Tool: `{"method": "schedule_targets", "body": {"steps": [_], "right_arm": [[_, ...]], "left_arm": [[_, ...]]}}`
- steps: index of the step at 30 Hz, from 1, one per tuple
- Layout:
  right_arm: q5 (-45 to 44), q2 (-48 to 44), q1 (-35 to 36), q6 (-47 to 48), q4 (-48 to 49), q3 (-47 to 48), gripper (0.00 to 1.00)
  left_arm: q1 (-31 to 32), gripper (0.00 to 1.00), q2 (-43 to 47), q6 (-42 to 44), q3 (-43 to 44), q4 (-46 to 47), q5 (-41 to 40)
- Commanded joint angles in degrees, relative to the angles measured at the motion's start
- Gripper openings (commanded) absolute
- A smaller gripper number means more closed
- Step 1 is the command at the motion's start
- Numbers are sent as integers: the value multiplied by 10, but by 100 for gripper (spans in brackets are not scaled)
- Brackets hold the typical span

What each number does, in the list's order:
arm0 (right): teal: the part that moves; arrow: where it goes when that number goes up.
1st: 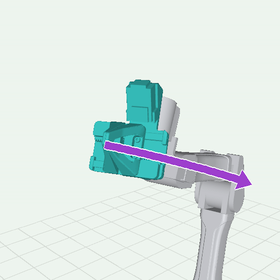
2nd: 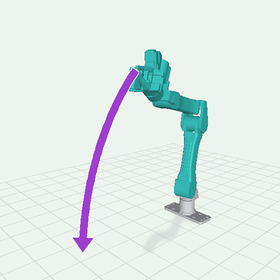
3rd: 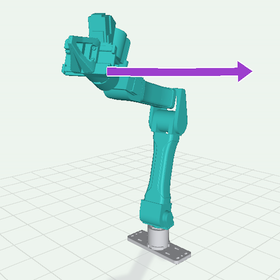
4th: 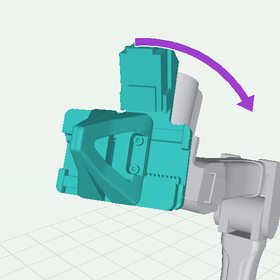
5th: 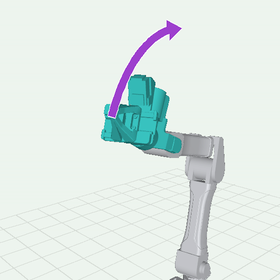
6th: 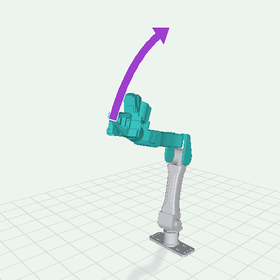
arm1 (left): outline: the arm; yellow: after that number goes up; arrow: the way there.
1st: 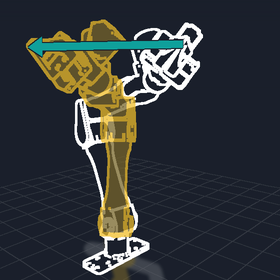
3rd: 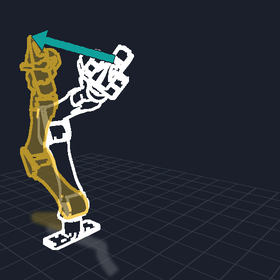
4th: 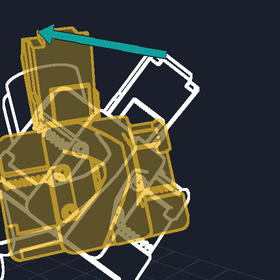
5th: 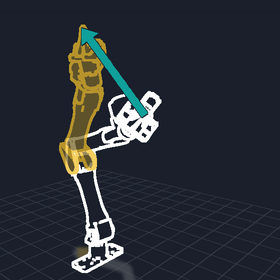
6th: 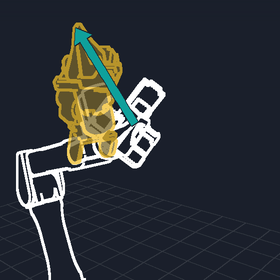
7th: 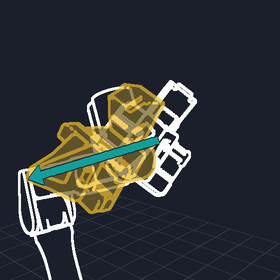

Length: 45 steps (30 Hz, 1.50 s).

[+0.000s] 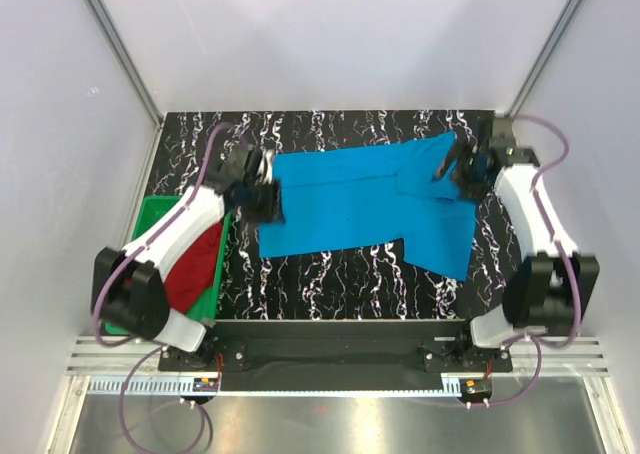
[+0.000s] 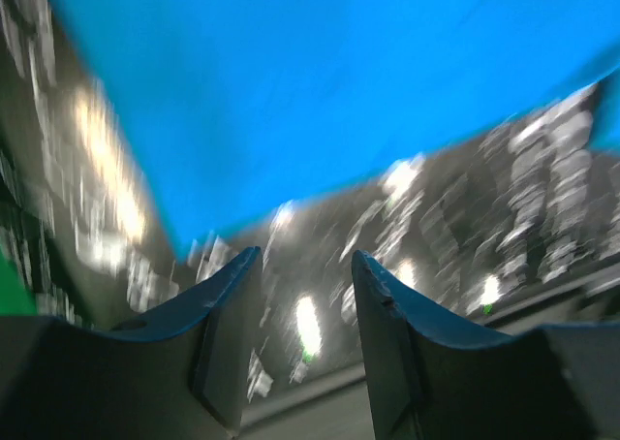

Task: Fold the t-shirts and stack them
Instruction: Fold the tshirt

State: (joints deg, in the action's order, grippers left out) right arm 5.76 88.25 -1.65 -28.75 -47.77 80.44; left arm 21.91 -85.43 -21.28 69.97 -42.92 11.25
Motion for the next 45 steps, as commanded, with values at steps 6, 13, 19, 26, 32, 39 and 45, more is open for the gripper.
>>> {"method": "schedule_targets", "body": {"steps": [6, 13, 19, 26, 32, 39, 45], "right_arm": [[19, -252, 13, -17, -7, -227, 78], [33, -322, 13, -42, -42, -270, 74], [-9, -314, 14, -24, -69, -253, 76], [-11, -259, 14, -24, -57, -238, 77], [-7, -236, 13, -36, -33, -261, 77], [-13, -207, -23, -24, -29, -251, 79], [-13, -184, -64, -12, -18, -260, 78]], "left_arm": [[-7, 45, 76, -30, -175, 13, -70], [-27, 35, -11, -74, -150, 49, -70], [-33, 37, -49, -82, -147, 47, -101], [-36, 37, -64, -92, -158, 63, -85], [-37, 37, -85, -94, -165, 68, -78], [-44, 33, -96, -85, -182, 75, -85], [-70, 15, -107, -60, -186, 90, -76]]}}
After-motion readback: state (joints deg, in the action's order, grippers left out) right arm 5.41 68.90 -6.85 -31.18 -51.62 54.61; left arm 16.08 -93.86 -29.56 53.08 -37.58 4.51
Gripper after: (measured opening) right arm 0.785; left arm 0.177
